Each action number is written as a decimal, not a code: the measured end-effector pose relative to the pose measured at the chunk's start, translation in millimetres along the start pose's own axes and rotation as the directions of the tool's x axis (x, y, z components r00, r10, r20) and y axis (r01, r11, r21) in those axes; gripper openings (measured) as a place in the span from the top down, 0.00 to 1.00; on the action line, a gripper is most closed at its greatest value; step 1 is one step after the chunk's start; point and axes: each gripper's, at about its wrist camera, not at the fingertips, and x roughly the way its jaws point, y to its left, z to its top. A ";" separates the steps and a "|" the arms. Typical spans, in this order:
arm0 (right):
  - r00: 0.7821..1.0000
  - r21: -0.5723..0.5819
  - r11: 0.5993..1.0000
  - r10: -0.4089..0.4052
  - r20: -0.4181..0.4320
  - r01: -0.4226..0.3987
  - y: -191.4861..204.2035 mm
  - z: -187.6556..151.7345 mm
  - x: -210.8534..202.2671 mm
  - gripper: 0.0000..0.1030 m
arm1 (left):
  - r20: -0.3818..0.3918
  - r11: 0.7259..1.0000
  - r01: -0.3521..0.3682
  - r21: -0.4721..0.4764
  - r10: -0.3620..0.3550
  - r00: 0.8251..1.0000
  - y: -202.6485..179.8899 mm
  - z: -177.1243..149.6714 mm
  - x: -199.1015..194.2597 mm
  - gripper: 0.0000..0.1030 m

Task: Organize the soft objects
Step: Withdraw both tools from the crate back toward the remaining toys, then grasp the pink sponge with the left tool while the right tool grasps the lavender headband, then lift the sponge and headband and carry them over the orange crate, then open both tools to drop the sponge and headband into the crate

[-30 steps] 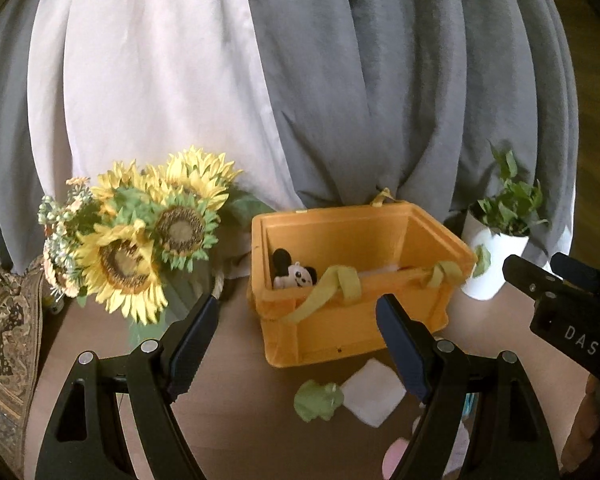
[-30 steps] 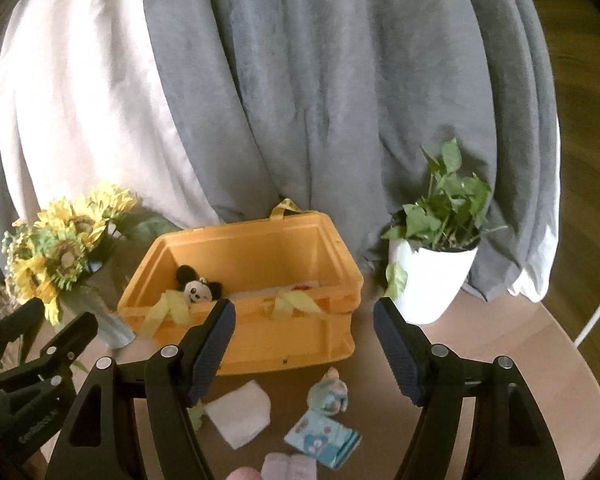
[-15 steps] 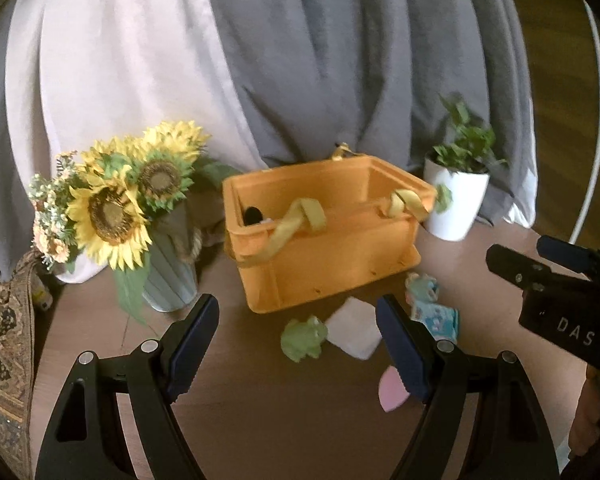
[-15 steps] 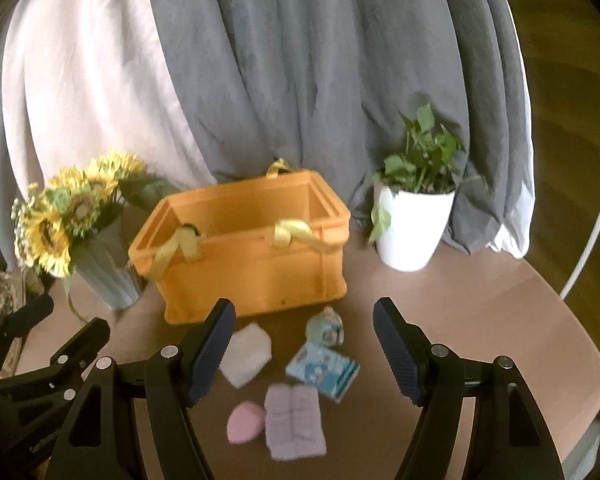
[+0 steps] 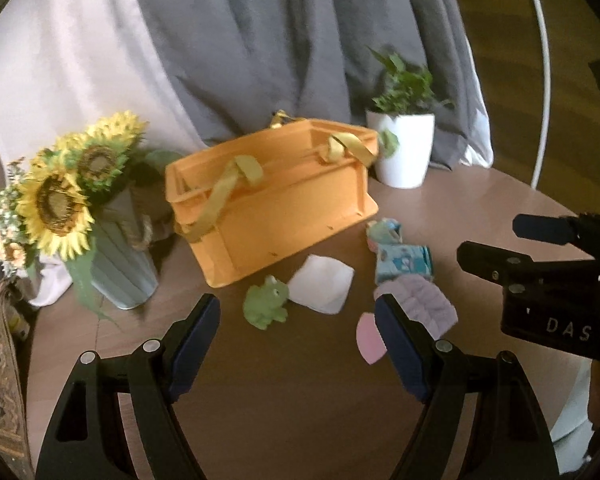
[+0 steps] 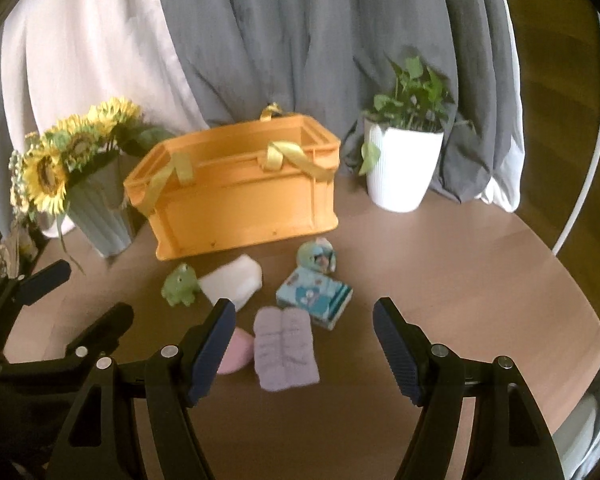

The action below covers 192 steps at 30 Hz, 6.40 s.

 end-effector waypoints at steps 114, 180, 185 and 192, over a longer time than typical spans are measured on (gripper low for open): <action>0.898 -0.194 0.911 0.399 0.184 -0.364 -26.5 92.5 -23.9 0.83 | 0.240 0.937 -0.107 -0.332 0.193 0.951 -18.8 94.8 -52.0 0.69; 0.913 -0.185 0.895 0.394 -0.102 -0.407 31.6 211.5 206.7 0.82 | 0.020 0.929 -0.183 -0.320 0.200 0.980 76.8 164.4 171.5 0.67; 0.913 -0.182 0.895 0.388 -0.127 -0.406 32.0 211.2 214.2 0.77 | -0.002 0.928 -0.203 -0.311 0.213 0.977 76.4 163.3 174.9 0.60; 0.919 -0.171 0.906 0.368 -0.138 -0.388 30.0 210.4 216.0 0.60 | -0.007 0.919 -0.232 -0.319 0.242 0.970 77.0 159.5 168.1 0.41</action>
